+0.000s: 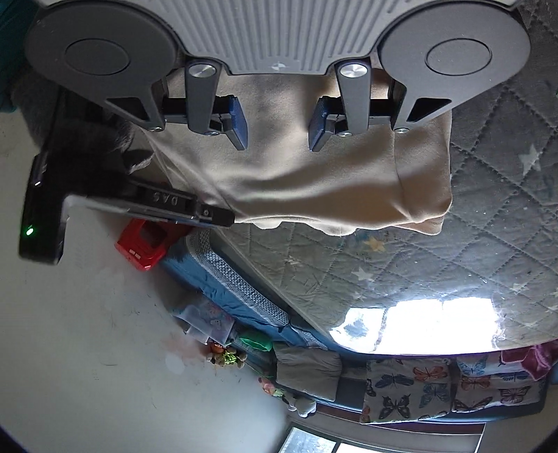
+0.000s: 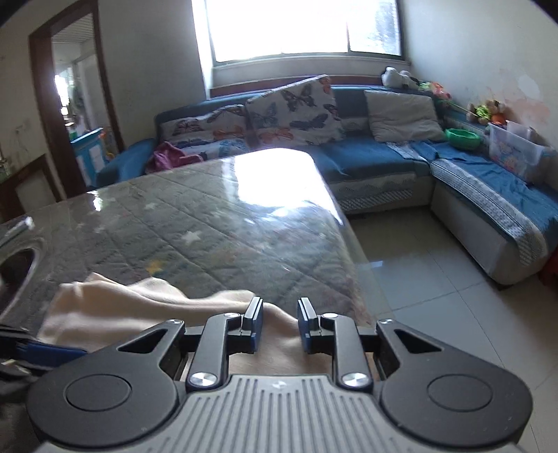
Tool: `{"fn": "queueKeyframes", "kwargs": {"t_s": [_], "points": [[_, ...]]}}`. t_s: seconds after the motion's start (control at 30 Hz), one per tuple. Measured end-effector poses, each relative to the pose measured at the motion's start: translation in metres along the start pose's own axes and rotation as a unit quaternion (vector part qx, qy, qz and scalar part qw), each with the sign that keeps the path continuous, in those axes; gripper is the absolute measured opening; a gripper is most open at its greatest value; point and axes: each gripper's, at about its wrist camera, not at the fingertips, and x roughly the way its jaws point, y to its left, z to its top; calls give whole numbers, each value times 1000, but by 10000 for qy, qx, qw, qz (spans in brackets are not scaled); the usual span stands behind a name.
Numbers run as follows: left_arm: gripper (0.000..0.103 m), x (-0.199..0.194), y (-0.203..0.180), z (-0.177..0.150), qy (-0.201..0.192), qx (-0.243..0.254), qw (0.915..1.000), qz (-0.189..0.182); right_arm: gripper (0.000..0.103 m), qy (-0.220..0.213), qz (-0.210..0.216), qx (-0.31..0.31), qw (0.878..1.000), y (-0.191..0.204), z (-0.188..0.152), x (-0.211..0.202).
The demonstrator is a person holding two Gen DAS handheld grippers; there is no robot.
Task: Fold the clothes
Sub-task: 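Lower the folded sweatshirt onto the mattress and open both grippers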
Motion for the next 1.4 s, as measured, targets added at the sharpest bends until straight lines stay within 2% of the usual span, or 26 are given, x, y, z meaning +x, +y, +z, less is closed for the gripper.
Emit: {"fn": "queueKeyframes", "kwargs": {"t_s": [0.2,0.37,0.5,0.67,0.8,0.93,1.0,1.2,1.4], "points": [[41,4,0,-1,3,60,10000,-47,27,219,342,-417,9983,26,7,13],[43,4,-1,-3,-7,131,9999,-73,27,228,314,-470,9981,32,9,28],[44,1,-2,-3,-41,120,9999,-41,30,194,273,-526,9981,32,13,25],[48,-6,-3,-4,-86,114,9999,46,46,101,216,-430,9988,29,10,8],[51,-12,-4,-7,-116,123,9998,134,64,35,163,-411,9990,29,-2,-10],[56,-17,-7,-11,-162,194,9994,216,72,44,26,-445,9990,28,-17,-27],[58,-18,-7,-13,-169,192,9994,246,80,33,-33,-413,9991,27,-24,-34],[67,-23,-8,-18,-189,204,9990,346,85,92,-100,-245,9996,26,-40,-48],[74,-29,-8,-24,-211,202,9985,466,92,55,-289,-422,9987,36,-55,-59]]}}
